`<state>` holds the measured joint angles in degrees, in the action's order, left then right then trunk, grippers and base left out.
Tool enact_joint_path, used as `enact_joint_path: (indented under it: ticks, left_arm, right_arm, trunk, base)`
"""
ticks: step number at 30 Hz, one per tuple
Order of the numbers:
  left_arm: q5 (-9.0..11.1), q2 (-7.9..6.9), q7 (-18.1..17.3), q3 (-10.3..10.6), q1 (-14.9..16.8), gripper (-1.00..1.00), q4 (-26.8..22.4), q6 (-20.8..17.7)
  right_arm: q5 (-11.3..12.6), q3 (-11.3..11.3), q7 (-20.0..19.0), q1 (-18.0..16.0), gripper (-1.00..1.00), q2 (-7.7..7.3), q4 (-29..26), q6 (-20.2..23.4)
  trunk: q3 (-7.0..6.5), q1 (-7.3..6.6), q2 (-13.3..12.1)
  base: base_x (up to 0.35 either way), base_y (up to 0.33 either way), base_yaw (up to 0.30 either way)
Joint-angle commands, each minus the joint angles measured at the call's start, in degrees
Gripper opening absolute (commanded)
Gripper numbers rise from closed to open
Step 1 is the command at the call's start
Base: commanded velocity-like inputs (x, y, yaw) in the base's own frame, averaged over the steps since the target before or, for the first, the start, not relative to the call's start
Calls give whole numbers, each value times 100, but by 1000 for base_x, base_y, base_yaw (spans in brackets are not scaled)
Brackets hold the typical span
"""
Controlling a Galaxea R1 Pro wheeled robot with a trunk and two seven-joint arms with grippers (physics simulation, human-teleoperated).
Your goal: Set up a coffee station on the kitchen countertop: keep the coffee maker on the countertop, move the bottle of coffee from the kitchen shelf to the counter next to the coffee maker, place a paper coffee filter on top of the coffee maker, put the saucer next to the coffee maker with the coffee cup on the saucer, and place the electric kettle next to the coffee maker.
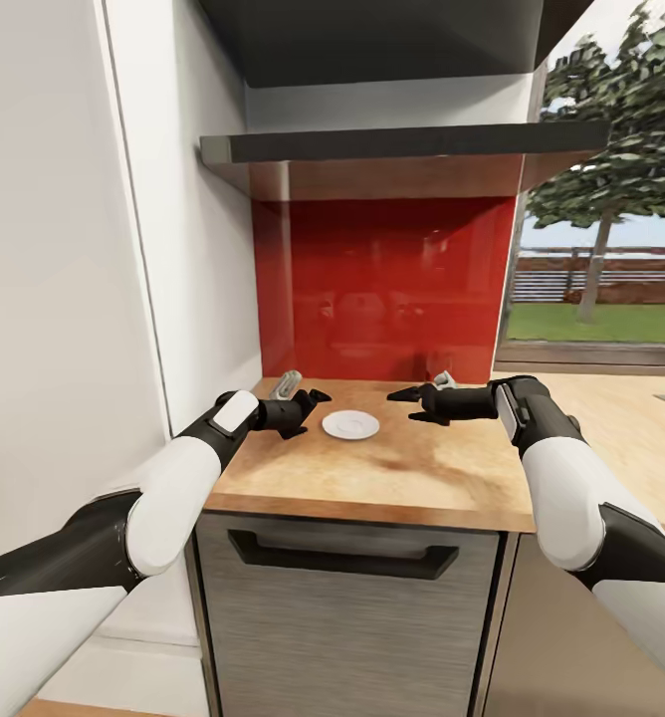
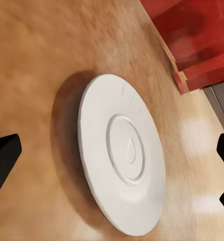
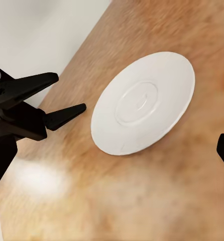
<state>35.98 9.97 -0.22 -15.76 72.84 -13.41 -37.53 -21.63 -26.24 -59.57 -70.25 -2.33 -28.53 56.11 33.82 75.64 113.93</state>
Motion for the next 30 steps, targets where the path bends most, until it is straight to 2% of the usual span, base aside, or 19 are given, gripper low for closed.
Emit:
enact_joint_path:
  ticks: [1, 6, 16, 30]
  left_arm:
    - [-65, 3, 5, -13, 2, 100, -3, -26]
    - [-65, 3, 5, -15, 2, 100, -2, -26]
    - [-65, 3, 5, -15, 2, 100, 5, -26]
    - [-65, 3, 5, -15, 2, 100, 5, -34]
  right_arm:
    - [-60, -39, -46, -7, 100, 5, -3, 32]
    - [-60, -39, -46, -7, 100, 16, 9, 32]
    - [-52, -39, -41, -8, 100, 92, 373, 16]
    - [-51, -39, -38, -7, 100, 248, 418, 14]
  trunk:
    - [8, 0, 3]
    - [8, 0, 3]
    - [8, 0, 3]
    - [8, 0, 3]
  base:
    - [35, 0, 0]
    - [23, 0, 0]
    - [25, 0, 0]
    - [1, 0, 0]
